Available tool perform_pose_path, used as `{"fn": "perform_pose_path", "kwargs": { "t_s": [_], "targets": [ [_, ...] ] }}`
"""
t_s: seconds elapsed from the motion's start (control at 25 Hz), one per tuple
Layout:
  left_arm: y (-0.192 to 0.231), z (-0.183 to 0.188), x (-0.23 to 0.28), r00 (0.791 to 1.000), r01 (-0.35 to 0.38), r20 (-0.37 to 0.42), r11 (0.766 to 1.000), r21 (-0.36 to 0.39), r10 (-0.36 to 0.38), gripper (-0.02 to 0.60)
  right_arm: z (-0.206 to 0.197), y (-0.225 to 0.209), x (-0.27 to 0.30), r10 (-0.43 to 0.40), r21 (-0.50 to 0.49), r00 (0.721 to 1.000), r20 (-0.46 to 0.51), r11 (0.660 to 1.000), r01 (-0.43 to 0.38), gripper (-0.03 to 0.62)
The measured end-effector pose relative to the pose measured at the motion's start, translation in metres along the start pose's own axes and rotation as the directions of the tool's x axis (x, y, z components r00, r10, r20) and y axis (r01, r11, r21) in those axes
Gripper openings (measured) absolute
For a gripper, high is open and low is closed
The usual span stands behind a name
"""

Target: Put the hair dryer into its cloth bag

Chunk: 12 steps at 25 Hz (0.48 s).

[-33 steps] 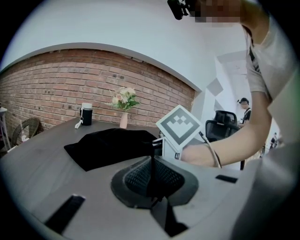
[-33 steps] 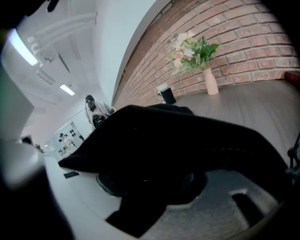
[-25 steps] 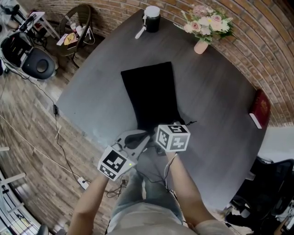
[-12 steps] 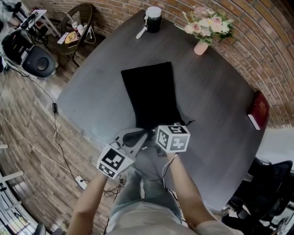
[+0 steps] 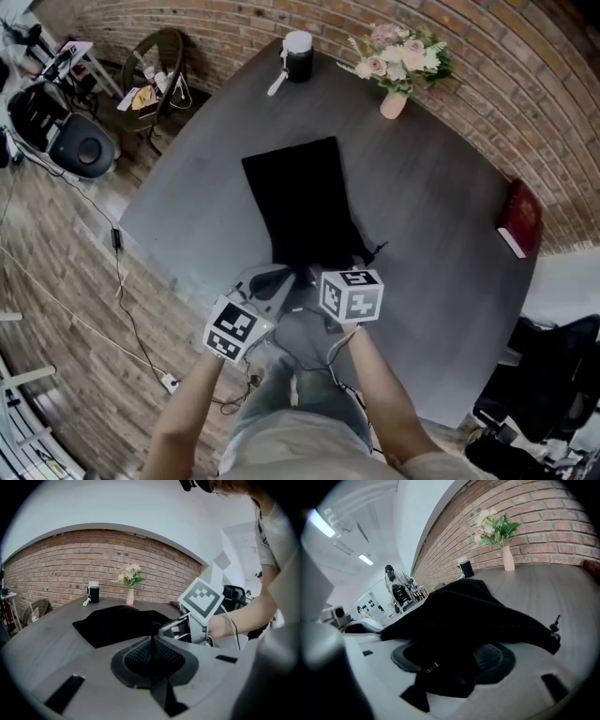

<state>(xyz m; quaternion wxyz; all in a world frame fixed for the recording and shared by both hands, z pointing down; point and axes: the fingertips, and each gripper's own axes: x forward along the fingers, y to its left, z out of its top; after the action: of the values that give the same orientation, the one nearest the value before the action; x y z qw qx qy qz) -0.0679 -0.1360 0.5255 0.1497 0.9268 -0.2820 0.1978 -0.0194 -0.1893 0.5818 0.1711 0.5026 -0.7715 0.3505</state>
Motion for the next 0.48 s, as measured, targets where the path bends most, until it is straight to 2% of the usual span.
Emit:
{"fn": "perform_pose_path", "kwargs": {
  "t_s": [0.12, 0.48],
  "targets": [
    [0.0, 0.0, 0.001, 1.0, -0.017, -0.005, 0.999, 0.03, 0.017, 0.015, -0.008, 0.0, -0.014, -0.005, 0.003, 1.0, -0.004, 1.0, 0.005, 0.284],
    [-0.014, -0.009, 0.003, 0.998, 0.011, -0.061, 0.998, 0.054, -0.007, 0.015, -0.035, -0.01, -0.057, -0.04, 0.027, 0.999, -0.02, 0.999, 0.041, 0.285]
  ]
}}
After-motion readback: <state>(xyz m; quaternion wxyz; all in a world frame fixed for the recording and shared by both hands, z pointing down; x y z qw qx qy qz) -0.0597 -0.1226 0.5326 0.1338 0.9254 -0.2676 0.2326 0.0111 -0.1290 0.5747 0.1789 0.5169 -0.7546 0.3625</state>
